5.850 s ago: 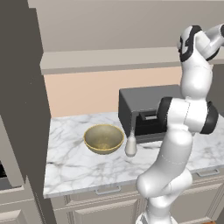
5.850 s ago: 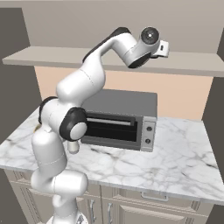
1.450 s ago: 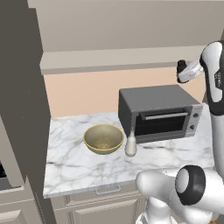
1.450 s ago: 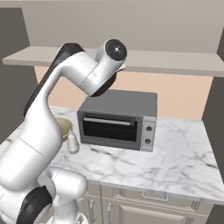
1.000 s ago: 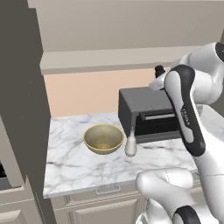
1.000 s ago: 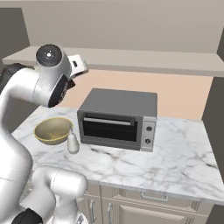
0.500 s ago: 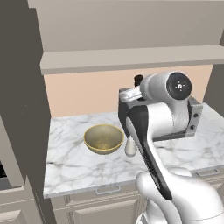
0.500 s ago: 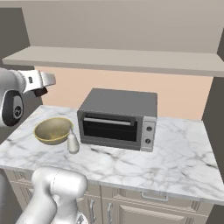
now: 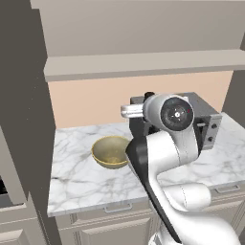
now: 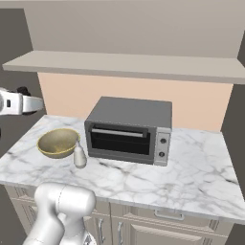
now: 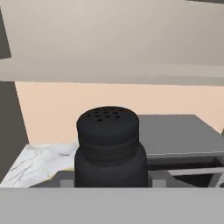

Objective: Retrieve the bottle and the shaker from the cabinet and place them next to the mixing bowl on the counter. Then add garlic from the fridge to the mixing bowl.

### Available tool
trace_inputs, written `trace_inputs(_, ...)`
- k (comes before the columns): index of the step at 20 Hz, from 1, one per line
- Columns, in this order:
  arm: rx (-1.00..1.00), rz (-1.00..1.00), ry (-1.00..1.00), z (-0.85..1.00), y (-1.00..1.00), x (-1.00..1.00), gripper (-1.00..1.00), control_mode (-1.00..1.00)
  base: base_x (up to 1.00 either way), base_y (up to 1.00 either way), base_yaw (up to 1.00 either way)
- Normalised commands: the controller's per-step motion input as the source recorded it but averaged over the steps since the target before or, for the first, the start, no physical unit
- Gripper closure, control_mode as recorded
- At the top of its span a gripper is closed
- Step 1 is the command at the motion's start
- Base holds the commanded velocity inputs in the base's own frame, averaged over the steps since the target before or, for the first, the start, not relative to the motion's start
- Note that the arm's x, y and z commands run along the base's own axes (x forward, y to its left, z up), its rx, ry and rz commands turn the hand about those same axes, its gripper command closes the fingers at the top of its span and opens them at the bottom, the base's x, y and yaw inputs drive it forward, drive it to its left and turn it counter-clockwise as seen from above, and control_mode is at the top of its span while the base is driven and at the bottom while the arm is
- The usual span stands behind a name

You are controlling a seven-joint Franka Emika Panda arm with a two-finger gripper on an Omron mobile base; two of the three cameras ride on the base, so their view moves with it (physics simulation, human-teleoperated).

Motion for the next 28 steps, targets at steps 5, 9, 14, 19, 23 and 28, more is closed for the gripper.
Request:
trace_inputs(5,0.00,0.13,0.04,-0.56,0.00,-0.20,1.00,-1.00,0.00,0.00,0.00)
trace_inputs(9,0.00,0.12,0.01,-0.92,0.08,-0.22,1.00,-1.00,0.00,0.00,0.00)
trace_inputs(14,0.00,0.04,0.00,-1.00,0.50,-0.24,1.00,-1.00,0.00,0.00,0.00)
trace_inputs(19,0.00,0.00,0.00,-0.91,0.68,-0.03,1.00,-1.00,0.00,0.00,0.00)
trace_inputs(23,0.00,-0.07,-0.02,-0.59,0.29,0.23,1.00,-1.00,0.00,0.00,0.00)
trace_inputs(28,0.00,-0.10,-0.01,-0.36,0.10,0.61,1.00,-1.00,0.00,0.00,0.00)
